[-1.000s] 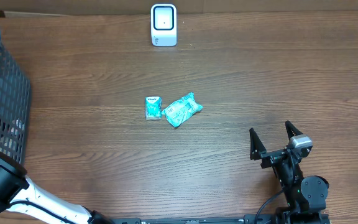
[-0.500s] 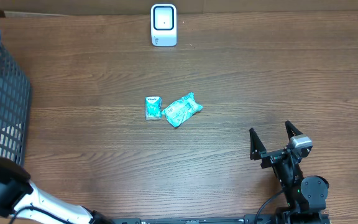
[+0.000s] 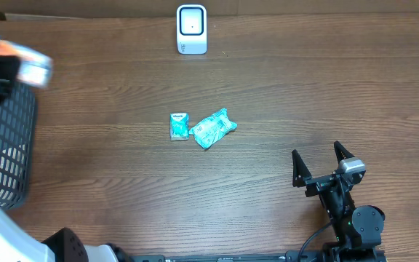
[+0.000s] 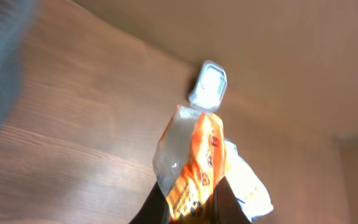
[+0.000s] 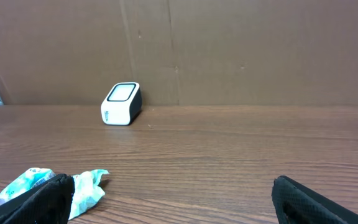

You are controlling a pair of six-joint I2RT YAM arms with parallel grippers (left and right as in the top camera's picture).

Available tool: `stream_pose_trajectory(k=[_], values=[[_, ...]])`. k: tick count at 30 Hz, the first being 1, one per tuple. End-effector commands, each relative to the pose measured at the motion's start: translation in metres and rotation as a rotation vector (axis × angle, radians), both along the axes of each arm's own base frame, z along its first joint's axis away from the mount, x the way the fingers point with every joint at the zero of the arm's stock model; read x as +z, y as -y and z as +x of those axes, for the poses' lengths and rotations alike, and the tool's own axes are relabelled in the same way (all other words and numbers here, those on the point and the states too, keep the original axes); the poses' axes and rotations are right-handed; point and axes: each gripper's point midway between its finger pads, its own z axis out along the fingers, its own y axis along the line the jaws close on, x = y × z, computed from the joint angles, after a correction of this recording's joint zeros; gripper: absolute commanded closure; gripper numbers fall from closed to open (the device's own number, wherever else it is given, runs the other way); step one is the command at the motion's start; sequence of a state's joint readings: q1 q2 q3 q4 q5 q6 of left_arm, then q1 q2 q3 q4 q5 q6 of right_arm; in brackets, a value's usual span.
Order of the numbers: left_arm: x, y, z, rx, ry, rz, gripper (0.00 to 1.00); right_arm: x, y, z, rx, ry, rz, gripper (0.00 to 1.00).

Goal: Scan the item barcode
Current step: 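Carry the orange pack past the scanner and place it left of the Kleenex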

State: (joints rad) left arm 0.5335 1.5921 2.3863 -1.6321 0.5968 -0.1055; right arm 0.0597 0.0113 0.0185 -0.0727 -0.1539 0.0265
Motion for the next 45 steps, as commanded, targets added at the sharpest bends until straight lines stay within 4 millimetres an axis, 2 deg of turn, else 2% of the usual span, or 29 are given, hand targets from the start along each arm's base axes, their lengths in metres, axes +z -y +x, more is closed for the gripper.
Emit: stream_pose_trajectory(k=[1,6,10,13,17,20,25,31,34,36,37,38,39,42,45], values=[[-0.042,0.021,0.015,-0.173,-0.131,0.133,0.96,-0.003,-0.001,0.000,0.007,-0.001,0.004,0.00],[-0.103,0.069,0.034,-0.384,-0.288,0.200,0.96,-0.003,-0.001,0.000,0.006,-0.001,0.004,0.00],[-0.165,0.095,0.051,-0.477,-0.398,0.254,0.96,-0.003,-0.001,0.000,0.007,-0.001,0.004,0.00],[-0.214,0.115,0.056,-0.561,-0.462,0.289,0.96,-0.003,-0.001,0.000,0.007,-0.001,0.004,0.00],[-0.278,0.119,0.064,-0.606,-0.540,0.379,0.96,-0.003,-0.001,0.000,0.007,-0.001,0.004,0.00],[-0.313,0.115,0.070,-0.605,-0.586,0.424,0.96,-0.003,-0.001,0.000,0.007,-0.001,0.004,0.00],[-0.364,0.115,0.068,-0.638,-0.682,0.404,0.96,-0.003,-0.001,0.000,0.007,-0.001,0.004,0.00],[-0.399,0.135,0.067,-0.766,-0.700,0.313,0.95,-0.003,-0.001,0.000,0.007,-0.001,0.004,0.00],[-0.414,0.133,0.068,-0.769,-0.725,0.319,0.86,-0.003,-0.001,0.000,0.007,-0.001,0.004,0.00],[-0.419,0.132,0.069,-0.767,-0.731,0.320,0.71,-0.003,-0.001,0.000,0.007,-0.001,0.004,0.00],[-0.419,0.132,0.070,-0.765,-0.727,0.318,0.60,-0.003,-0.001,0.000,0.007,-0.001,0.004,0.00],[-0.418,0.133,0.071,-0.764,-0.721,0.312,0.33,-0.003,-0.001,0.000,0.007,-0.001,0.004,0.00],[-0.415,0.134,0.072,-0.763,-0.714,0.308,0.00,-0.003,-0.001,0.000,0.007,-0.001,0.004,0.00],[-0.400,0.135,0.079,-0.727,-0.716,0.296,0.00,-0.003,-0.001,0.000,0.007,-0.001,0.004,0.00],[-0.372,0.135,0.093,-0.685,-0.698,0.288,0.00,-0.003,-0.001,0.000,0.007,-0.001,0.004,0.00]])
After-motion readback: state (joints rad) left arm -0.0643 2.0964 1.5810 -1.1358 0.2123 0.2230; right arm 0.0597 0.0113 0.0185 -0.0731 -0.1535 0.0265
